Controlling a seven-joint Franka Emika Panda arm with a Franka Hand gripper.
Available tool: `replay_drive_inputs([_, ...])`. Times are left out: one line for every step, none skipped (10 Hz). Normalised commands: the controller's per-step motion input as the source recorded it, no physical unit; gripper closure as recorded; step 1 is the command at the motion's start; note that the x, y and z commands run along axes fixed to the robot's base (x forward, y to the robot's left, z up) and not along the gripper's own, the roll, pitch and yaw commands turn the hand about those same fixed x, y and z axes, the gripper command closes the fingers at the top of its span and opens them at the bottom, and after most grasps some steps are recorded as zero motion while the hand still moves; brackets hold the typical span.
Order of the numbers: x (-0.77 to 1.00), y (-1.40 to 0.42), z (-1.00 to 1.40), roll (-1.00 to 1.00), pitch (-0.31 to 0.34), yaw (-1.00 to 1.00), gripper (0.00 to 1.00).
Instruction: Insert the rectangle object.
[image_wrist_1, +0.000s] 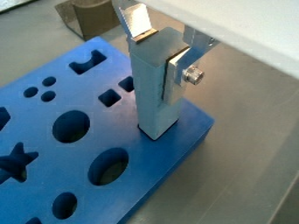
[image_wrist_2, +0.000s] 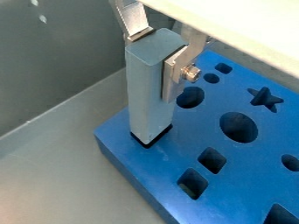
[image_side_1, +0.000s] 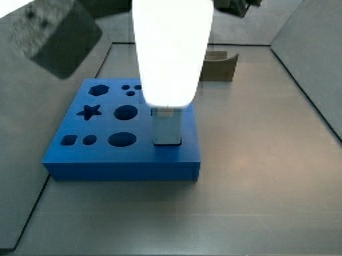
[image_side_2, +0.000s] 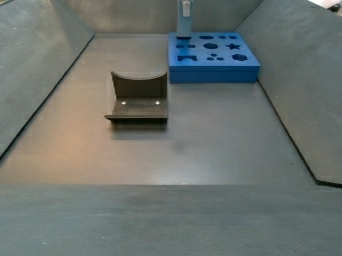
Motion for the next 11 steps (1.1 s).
replay_drive_inputs([0.0, 0.0, -0.41, 0.12, 0.0, 0.07, 1.0])
replay_drive_inputs([0.0, 0.0, -0.47, 0.11, 0.0, 0.06, 1.0])
replay_drive_inputs([0.17, -0.04, -0.56, 0.12, 0.013, 0.02, 1.0])
replay_drive_inputs([0.34, -0.11, -0.6, 0.13, 0.059, 0.0, 1.0])
replay_drive_inputs([0.28, -0.05, -0.63, 0.12, 0.049, 0.0, 1.0])
replay_drive_inputs([0.25, -0.02, -0.65, 0.1, 0.049, 0.0, 1.0])
replay_drive_inputs([0.18, -0.05, -0.66, 0.09, 0.034, 0.0, 1.0])
replay_drive_inputs([0.09, -0.09, -0.69, 0.06, 0.0, 0.0, 1.0])
replay_drive_inputs([0.02, -0.05, -0.45, -0.01, 0.0, -0.02, 1.0])
replay_drive_inputs([0.0, 0.0, -0.18, -0.15, -0.036, 0.0, 1.0])
replay_drive_inputs([0.0, 0.0, 0.0, 0.0, 0.0, 0.0, 1.0])
